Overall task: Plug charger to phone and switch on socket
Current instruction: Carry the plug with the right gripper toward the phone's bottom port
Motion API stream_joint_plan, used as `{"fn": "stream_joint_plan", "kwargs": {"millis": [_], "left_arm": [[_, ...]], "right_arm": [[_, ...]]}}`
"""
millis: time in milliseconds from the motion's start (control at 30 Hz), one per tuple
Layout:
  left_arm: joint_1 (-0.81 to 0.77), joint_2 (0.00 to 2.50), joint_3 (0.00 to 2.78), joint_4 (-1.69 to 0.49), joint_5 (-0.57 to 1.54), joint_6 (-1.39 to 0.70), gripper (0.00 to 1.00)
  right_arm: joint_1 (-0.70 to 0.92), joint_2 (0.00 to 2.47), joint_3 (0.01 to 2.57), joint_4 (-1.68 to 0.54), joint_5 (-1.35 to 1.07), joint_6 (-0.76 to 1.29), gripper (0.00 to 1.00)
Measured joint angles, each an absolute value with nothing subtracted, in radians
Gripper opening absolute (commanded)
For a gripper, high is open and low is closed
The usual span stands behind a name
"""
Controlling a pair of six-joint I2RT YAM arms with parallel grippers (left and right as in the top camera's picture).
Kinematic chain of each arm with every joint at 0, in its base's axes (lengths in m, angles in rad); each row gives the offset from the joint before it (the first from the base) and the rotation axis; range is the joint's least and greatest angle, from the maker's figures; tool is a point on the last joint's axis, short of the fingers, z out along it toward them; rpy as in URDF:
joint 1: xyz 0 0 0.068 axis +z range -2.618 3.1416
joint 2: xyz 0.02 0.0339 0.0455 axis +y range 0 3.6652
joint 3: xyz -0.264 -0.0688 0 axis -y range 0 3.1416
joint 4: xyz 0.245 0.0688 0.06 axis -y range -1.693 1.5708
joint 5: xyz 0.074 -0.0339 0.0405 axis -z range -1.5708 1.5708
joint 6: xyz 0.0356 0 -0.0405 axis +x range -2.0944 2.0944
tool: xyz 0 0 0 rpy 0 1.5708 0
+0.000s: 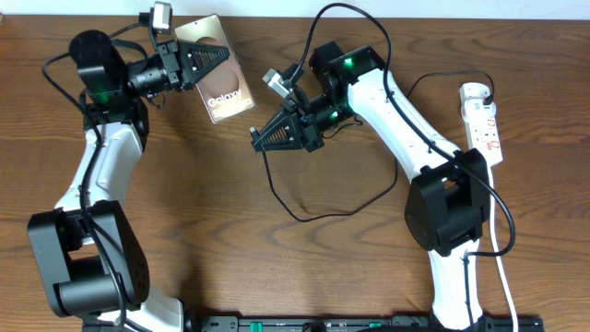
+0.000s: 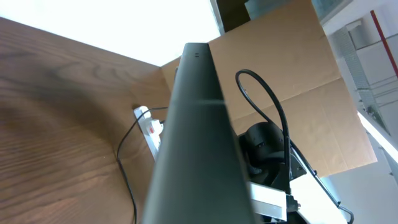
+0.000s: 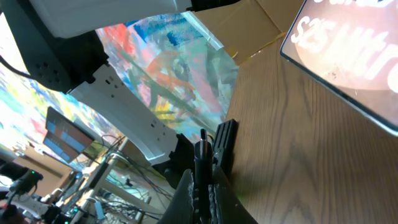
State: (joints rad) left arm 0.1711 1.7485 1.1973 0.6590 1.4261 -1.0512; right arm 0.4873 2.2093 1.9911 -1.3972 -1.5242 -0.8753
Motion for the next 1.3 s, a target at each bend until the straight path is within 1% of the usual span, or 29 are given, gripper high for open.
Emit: {"fn": "stream_joint_plan", "kwargs": {"millis": [267, 500, 833, 1033, 1300], "left_arm": [[0.207, 1.748, 1.197, 0.685, 1.427, -1.052, 0.07], [0.208, 1.748, 1.197, 0.685, 1.431, -1.052, 0.07], [0.208, 1.748, 1.197, 0.685, 1.434, -1.050, 0.07], [0.192, 1.748, 1.197, 0.685, 1.434, -1.043, 0.07], [0.144, 1.748, 1.197, 0.685, 1.434, -1.039, 0.07]], "right_arm": [[0.487, 2.233, 1.988, -1.395, -1.530, -0.875, 0.01], [0.487, 2.297, 1.985, -1.394, -1.530, -0.874, 0.01], [0.487, 2.300, 1.981, -1.391, -1.533, -0.874, 0.01], [0.487, 2.300, 1.981, -1.368, -1.533, -0.866, 0.01], [0.487, 2.300, 1.981, -1.280, -1.534, -0.790, 0.01]]}}
